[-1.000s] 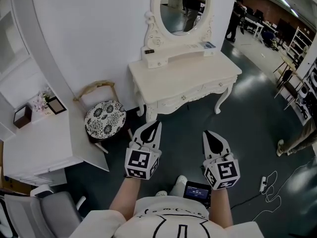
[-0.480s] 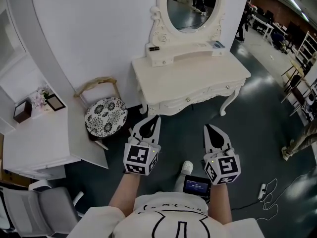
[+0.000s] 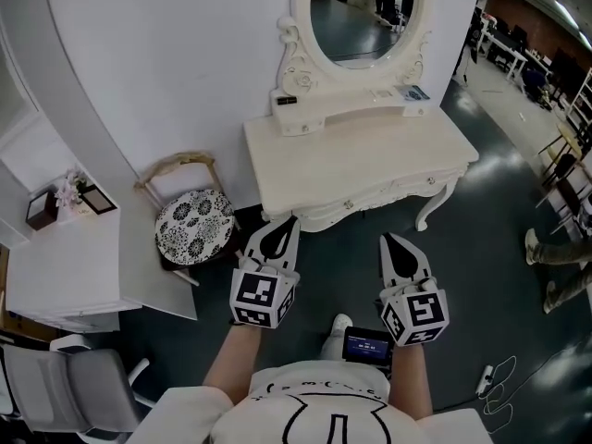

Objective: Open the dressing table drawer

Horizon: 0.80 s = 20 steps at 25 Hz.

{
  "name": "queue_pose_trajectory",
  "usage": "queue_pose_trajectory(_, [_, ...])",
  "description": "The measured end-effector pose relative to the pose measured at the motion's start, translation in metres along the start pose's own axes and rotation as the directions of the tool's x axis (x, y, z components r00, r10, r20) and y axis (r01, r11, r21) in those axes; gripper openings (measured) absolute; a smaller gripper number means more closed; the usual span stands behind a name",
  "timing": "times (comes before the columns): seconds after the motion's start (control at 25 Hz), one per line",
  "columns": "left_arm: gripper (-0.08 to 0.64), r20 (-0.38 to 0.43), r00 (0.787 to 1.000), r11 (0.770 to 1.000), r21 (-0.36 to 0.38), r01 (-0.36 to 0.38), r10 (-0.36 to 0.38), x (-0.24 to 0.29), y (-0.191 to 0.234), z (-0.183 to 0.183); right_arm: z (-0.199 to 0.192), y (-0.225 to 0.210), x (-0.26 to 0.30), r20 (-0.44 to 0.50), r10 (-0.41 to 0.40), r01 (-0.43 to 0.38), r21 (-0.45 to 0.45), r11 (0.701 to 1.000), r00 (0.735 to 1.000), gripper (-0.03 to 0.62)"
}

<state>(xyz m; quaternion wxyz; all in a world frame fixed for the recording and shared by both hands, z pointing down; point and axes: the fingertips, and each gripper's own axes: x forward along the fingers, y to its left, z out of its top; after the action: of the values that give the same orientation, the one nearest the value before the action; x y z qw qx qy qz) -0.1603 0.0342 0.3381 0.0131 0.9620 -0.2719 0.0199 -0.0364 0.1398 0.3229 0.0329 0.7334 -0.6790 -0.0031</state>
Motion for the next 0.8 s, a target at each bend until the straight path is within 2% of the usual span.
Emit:
queue_pose_trajectory(0.4, [0.009,-0.014,0.997,0.997,0.006,-0.071,0.071,0.078,-0.012,0.007,-0.001,-0.073,0.048,-0.002,0.088,-0.088,0.017,0.996,0.996,0.02])
queue_pose_trajectory(0.8, [0.009,-0.013,0.986,0.986,-0.003,-0.167,0.166,0.141,-0.017,0.008,-0.004,-0.135,0.091,-0.001,0.183,-0.183,0.017,0.983,0.983,0.02])
